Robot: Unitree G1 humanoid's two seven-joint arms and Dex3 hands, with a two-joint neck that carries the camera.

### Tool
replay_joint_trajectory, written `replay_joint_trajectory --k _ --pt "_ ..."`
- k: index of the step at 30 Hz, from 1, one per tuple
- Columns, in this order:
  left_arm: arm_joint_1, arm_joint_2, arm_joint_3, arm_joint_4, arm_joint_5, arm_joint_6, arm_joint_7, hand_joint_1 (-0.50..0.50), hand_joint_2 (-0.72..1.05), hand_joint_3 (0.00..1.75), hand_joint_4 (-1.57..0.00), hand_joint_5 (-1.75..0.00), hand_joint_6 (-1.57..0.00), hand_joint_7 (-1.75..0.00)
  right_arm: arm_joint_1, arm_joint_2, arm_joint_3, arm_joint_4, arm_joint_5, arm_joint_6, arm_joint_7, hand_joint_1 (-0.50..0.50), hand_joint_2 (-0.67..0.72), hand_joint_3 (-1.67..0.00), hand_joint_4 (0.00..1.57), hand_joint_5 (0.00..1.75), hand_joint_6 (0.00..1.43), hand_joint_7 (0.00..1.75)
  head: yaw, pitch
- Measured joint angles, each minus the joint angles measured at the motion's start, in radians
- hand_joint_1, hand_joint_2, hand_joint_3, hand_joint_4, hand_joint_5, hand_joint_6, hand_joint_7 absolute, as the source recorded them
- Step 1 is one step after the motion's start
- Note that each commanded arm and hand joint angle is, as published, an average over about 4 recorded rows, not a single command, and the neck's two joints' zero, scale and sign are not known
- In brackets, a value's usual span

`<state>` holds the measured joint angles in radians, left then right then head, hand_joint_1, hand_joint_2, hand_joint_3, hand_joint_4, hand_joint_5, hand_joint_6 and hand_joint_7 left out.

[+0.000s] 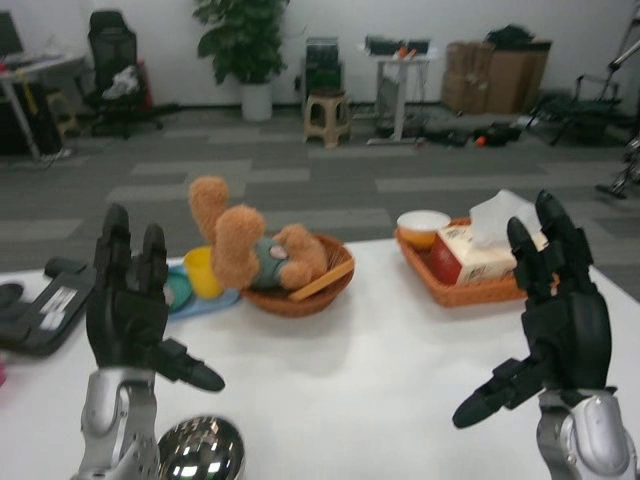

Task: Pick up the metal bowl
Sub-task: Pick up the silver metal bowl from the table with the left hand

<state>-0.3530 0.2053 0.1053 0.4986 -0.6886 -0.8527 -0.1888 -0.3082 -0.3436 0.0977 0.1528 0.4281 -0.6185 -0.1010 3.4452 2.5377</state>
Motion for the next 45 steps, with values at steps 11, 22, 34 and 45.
replay_joint_trajectory --k 11,22,34,45 --pt "0.21 0.04 0.063 -0.06 -0.09 0.017 -0.002 -0.5 -0.55 0.09 0.0 0.0 0.0 0.0 -0.006 -0.003 0.026 0.082 0.01 -0.005 0.0 -0.21 0.72 0.0 0.0 0.19 0.0 0.21 0.123 -0.158" --pt "0.339 0.034 0.107 0.01 0.022 0.015 -0.046 -0.5 -0.64 0.09 0.0 0.0 0.0 0.0 -0.015 -0.013 0.079 0.159 0.034 -0.009 0.0 -0.21 0.72 0.0 0.0 0.19 0.0 0.21 0.152 -0.19" --pt "0.351 -0.032 0.149 0.195 0.084 -0.034 -0.139 -0.5 -0.64 0.09 0.0 0.0 0.0 0.0 -0.022 -0.019 0.1 0.175 0.047 -0.01 0.0 -0.21 0.72 0.0 0.0 0.19 0.0 0.21 0.183 -0.208" --pt "0.278 -0.025 0.167 0.396 0.125 -0.073 -0.157 -0.5 -0.64 0.09 0.0 0.0 0.0 0.0 -0.034 -0.025 0.121 0.194 0.055 -0.012 0.0 -0.21 0.72 0.0 0.0 0.19 0.0 0.21 0.21 -0.205"
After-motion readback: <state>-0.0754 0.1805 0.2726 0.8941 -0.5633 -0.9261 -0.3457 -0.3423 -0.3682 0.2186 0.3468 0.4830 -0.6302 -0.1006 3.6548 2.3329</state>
